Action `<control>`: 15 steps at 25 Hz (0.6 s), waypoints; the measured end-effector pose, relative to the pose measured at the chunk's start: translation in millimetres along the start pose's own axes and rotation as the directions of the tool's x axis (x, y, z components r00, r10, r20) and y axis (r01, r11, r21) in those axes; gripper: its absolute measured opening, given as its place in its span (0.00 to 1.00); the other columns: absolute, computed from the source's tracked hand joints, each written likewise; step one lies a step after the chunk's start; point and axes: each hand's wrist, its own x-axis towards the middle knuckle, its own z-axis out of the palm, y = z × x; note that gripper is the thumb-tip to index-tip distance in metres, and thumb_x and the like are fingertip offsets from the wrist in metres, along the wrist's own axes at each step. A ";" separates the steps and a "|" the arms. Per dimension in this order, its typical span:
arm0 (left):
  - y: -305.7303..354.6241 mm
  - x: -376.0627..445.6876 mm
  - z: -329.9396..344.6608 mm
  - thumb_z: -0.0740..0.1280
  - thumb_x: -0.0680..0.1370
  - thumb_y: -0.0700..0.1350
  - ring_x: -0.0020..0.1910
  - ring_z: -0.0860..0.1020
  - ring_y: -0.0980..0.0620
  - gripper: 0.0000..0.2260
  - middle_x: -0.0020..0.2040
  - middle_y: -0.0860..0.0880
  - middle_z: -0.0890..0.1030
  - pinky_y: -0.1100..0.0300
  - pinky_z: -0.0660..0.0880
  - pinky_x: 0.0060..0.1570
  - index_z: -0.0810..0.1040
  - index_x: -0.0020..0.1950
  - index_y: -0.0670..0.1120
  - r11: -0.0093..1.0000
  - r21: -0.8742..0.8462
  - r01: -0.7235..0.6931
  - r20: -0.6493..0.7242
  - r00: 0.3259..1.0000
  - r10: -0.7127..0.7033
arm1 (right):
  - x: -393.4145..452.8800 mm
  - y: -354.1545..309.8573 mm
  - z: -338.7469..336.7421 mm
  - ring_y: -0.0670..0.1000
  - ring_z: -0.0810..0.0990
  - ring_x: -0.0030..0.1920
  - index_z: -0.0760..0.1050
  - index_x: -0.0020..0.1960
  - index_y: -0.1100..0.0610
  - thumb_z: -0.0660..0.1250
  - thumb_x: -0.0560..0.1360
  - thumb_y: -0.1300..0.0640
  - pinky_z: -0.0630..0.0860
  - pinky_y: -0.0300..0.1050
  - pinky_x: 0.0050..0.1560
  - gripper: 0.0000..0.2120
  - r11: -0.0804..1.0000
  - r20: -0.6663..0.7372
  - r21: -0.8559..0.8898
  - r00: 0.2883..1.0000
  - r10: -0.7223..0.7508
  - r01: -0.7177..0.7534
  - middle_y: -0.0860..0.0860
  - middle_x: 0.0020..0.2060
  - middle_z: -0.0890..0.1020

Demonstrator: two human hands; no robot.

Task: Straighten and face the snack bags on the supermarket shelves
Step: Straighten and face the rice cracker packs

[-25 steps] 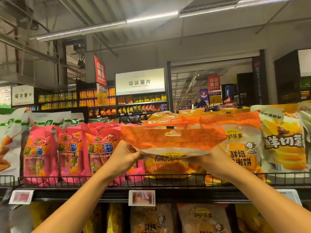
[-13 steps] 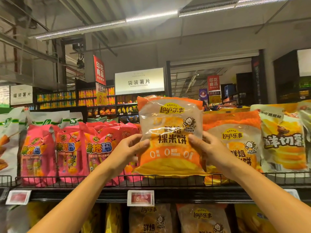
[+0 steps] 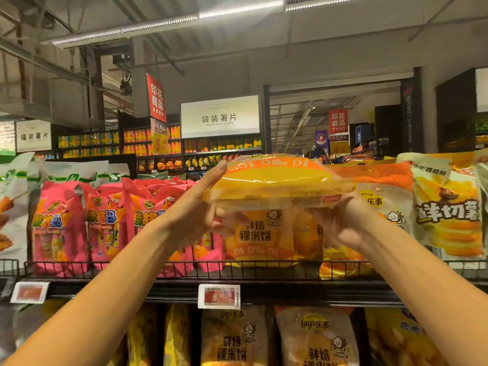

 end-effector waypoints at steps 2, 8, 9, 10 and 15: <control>3.3 2.0 0.7 0.61 0.75 0.70 0.38 0.82 0.46 0.28 0.50 0.36 0.81 0.57 0.78 0.33 0.82 0.59 0.51 1.000 0.013 -0.001 -0.002 1.000 0.001 | 2.1 1.4 -3.7 0.51 0.86 0.33 0.83 0.53 0.52 0.58 0.82 0.62 0.79 0.37 0.24 0.15 0.999 -0.046 0.038 0.999 0.024 -0.023 0.56 0.37 0.86; 4.5 3.7 -2.3 0.62 0.74 0.71 0.36 0.80 0.49 0.27 0.51 0.35 0.76 0.58 0.79 0.34 0.84 0.57 0.51 1.000 0.009 -0.019 0.029 0.999 0.018 | 3.5 5.9 -4.2 0.52 0.87 0.36 0.77 0.59 0.54 0.56 0.83 0.64 0.81 0.39 0.28 0.13 0.999 -0.068 -0.014 0.997 0.047 -0.048 0.56 0.37 0.87; 4.0 3.8 -3.0 0.63 0.73 0.71 0.36 0.80 0.49 0.27 0.50 0.36 0.78 0.58 0.79 0.34 0.84 0.57 0.51 1.000 0.011 -0.019 0.033 0.999 0.018 | 3.1 5.9 -3.5 0.52 0.87 0.36 0.78 0.56 0.53 0.57 0.83 0.63 0.81 0.39 0.28 0.12 0.999 -0.065 -0.026 0.997 0.038 -0.040 0.56 0.37 0.87; 3.5 3.9 -3.2 0.64 0.73 0.70 0.38 0.81 0.48 0.26 0.49 0.39 0.81 0.58 0.79 0.34 0.83 0.59 0.52 1.000 0.003 -0.024 0.031 0.999 0.024 | 3.1 5.5 -3.3 0.52 0.87 0.36 0.81 0.54 0.53 0.59 0.82 0.60 0.82 0.39 0.28 0.11 0.999 -0.057 -0.038 0.998 0.028 -0.030 0.56 0.38 0.87; -1.4 -0.1 -2.1 0.71 0.72 0.62 0.52 0.84 0.48 0.23 0.60 0.50 0.82 0.55 0.80 0.33 0.77 0.65 0.58 0.991 -0.110 -0.075 0.056 0.995 0.082 | 0.8 2.0 0.4 0.52 0.87 0.42 0.85 0.52 0.46 0.67 0.72 0.43 0.84 0.46 0.38 0.14 0.985 -0.008 -0.173 1.000 0.008 -0.009 0.53 0.48 0.87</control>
